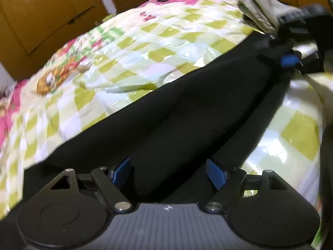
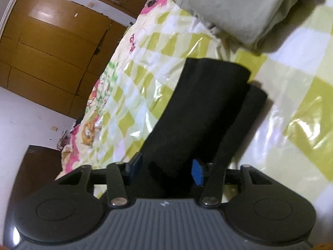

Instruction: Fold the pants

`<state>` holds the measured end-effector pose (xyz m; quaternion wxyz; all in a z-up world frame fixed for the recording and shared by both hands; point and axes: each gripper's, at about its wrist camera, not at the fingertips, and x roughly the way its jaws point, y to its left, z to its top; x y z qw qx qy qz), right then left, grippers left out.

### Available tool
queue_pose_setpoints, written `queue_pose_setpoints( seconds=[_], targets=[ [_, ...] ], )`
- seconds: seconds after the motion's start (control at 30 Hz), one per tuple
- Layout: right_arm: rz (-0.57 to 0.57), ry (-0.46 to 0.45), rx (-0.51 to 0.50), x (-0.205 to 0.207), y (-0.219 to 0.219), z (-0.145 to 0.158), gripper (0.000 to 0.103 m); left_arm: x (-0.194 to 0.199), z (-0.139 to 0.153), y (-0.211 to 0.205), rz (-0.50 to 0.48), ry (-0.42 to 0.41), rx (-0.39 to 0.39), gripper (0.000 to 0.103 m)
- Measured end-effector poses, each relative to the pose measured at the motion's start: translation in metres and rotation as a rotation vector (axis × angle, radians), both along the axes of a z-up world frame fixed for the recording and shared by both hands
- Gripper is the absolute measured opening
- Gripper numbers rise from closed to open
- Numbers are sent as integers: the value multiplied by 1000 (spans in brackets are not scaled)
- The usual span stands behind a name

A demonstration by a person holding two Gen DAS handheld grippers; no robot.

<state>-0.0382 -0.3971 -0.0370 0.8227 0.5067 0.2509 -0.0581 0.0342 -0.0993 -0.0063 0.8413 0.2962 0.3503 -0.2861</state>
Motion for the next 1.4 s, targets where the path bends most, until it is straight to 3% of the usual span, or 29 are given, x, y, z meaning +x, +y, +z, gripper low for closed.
queue_pose_setpoints(
  seconds=[0.13, 0.23, 0.43, 0.5, 0.57, 0.6, 0.73, 0.8, 0.87, 1.07, 1.13, 1.2, 1.23, 1.3, 1.4],
  targets=[
    [10, -4, 34, 9, -4, -4, 14, -4, -5, -2, -28, -22, 24, 93],
    [-14, -28, 119, 6, -12, -9, 10, -4, -8, -8, -29, -55, 30, 92],
    [-20, -51, 108, 0, -14, -2, 10, -17, -19, -17, -98, -199, 138, 92],
    [-4, -50, 103, 4, -12, -4, 10, -15, -20, -19, -98, -209, 144, 82],
    [-20, -20, 124, 6, -12, -11, 15, -8, -18, -20, -73, -184, 125, 60],
    [-19, -13, 122, 6, -12, -14, 15, -5, -15, -18, -61, -166, 111, 55],
    [12, 24, 162, 14, -9, -29, 33, 3, -15, -14, -29, -172, 114, 46],
    [6, 12, 141, 18, -7, -30, 32, 8, -14, -15, -13, -149, 100, 42],
    [1, -12, 138, 15, -10, -24, 8, 9, -9, -15, -8, -131, 80, 33],
    [41, -146, 27, -6, -12, 32, 8, -6, 22, -3, -24, -125, 16, 31],
    [60, -149, -10, -11, -8, 37, 7, -13, 25, 0, -38, -118, 19, 31],
    [58, -80, -43, -13, -7, 23, 8, -19, 16, 0, -57, -81, 25, 31],
    [59, -4, -50, -10, -8, 9, 13, -22, 7, -1, -73, -53, 43, 31],
    [29, 103, 23, -9, -14, -16, 13, -29, -13, -5, -104, -33, 90, 30],
    [-43, 25, 147, -19, -23, -23, 19, -30, -15, -6, -108, -37, 88, 29]
  ],
)
